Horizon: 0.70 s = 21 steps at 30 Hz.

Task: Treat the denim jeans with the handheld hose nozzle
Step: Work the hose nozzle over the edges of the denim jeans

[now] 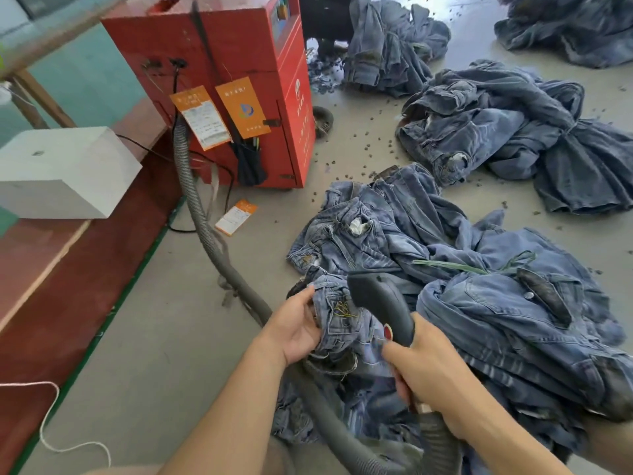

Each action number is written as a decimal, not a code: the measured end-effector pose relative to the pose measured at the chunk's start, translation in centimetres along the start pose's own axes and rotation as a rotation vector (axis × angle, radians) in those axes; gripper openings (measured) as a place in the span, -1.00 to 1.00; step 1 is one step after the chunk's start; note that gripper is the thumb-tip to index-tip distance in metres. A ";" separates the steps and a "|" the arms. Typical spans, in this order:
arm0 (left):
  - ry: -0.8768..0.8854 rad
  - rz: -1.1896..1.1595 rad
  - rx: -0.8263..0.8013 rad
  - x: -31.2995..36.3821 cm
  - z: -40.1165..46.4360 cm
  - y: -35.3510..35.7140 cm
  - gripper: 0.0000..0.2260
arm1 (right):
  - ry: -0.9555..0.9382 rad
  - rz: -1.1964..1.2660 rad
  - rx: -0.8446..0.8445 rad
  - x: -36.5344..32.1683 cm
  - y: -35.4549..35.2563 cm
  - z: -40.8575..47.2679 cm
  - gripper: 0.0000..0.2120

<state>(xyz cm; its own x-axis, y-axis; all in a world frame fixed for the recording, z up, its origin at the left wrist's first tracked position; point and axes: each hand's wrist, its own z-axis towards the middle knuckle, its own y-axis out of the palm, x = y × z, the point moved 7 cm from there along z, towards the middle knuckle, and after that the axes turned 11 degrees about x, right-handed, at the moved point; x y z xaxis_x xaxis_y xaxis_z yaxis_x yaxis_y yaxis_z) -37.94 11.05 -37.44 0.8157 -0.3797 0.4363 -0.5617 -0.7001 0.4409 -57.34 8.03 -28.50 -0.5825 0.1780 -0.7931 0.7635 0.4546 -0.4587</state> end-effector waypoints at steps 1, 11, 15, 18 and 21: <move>0.020 0.019 -0.012 0.3 0.0 0.3 -0.58 | -0.007 -0.035 -0.022 0.2 0.0 -1.1 -0.86; -0.020 0.065 -0.052 -0.4 0.1 0.2 -0.55 | -0.032 -0.119 0.050 0.1 0.8 -0.6 -0.83; -0.019 0.070 -0.030 -0.1 0.3 0.3 -0.53 | 0.002 -0.105 0.005 1.2 0.3 -3.1 -0.72; -0.033 0.100 -0.033 -0.5 0.5 0.5 -0.46 | -0.042 -0.223 -0.070 1.4 2.1 -3.0 -0.80; 0.000 0.092 -0.051 -0.6 0.5 0.6 -0.54 | -0.068 -0.173 -0.040 0.2 2.8 -1.0 -0.86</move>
<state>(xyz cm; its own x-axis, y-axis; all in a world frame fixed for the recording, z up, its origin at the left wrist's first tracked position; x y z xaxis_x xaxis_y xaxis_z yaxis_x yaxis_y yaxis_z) -38.73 10.56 -37.83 0.7602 -0.4412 0.4769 -0.6408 -0.6302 0.4385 -55.56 10.16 -29.53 -0.6830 0.0353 -0.7296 0.6410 0.5079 -0.5755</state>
